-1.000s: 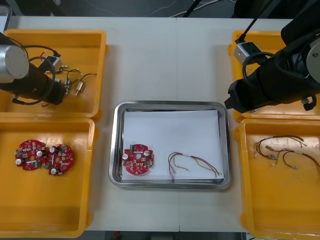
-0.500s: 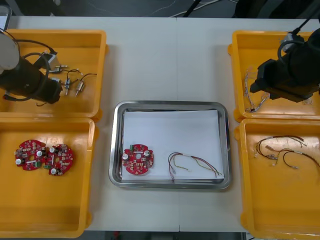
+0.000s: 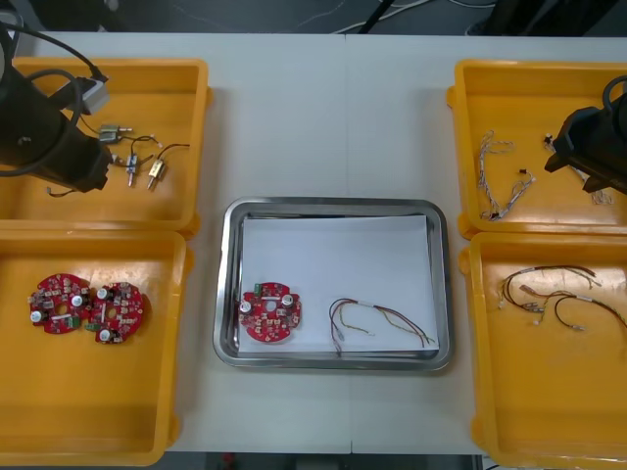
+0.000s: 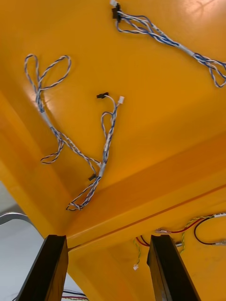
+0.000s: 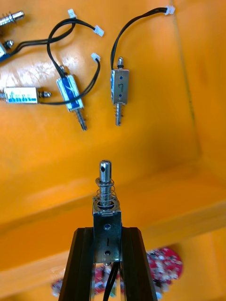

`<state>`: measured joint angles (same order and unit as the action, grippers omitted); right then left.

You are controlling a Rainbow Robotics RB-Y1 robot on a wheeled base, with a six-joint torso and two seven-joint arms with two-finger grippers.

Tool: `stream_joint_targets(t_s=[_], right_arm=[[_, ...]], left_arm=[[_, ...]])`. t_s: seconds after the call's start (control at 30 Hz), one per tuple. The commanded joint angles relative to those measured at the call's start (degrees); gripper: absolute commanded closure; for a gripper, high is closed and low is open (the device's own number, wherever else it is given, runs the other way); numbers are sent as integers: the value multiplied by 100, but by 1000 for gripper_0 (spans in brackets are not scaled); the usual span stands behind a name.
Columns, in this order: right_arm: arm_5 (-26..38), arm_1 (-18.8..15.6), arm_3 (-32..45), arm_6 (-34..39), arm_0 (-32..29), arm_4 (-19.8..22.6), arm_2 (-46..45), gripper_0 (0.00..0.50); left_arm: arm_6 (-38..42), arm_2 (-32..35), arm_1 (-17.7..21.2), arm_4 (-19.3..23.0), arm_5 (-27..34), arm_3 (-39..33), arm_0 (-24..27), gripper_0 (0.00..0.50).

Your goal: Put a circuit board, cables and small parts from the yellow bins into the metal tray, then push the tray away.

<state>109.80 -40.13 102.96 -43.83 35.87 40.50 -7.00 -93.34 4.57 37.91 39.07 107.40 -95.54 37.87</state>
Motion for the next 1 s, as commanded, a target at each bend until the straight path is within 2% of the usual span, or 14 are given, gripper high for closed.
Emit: stream_joint_targets(t_s=[0.03,0.17,0.23,0.4,0.67,0.83,1.0], right_arm=[[20,-311,-259,146,306,-60,-179,0],[-29,-311,-566,6,447,-69,-170,0],[-126,-311,-672,-188,491,-104,-161,0],[-512,-311,-1032,-741,517,-315,-38,0],[-1013,-311,-1621,-1286,649,-323,50,0],[-1198,-311,-2052,-1339,842,-367,112,0],[-1523,-320,-2430,-1295,1036,-596,489,0]], left_arm=[[1486,35,270,268,260,-668,274,500],[2514,-220,252,628,260,-1221,274,500],[2962,-387,217,681,260,-1494,265,500],[4122,-985,42,549,260,-2135,265,500],[4984,-1802,-257,22,260,-2645,177,500],[5203,-2286,-389,-216,255,-2645,168,500],[5203,-2514,-750,-426,246,-2355,203,500]])
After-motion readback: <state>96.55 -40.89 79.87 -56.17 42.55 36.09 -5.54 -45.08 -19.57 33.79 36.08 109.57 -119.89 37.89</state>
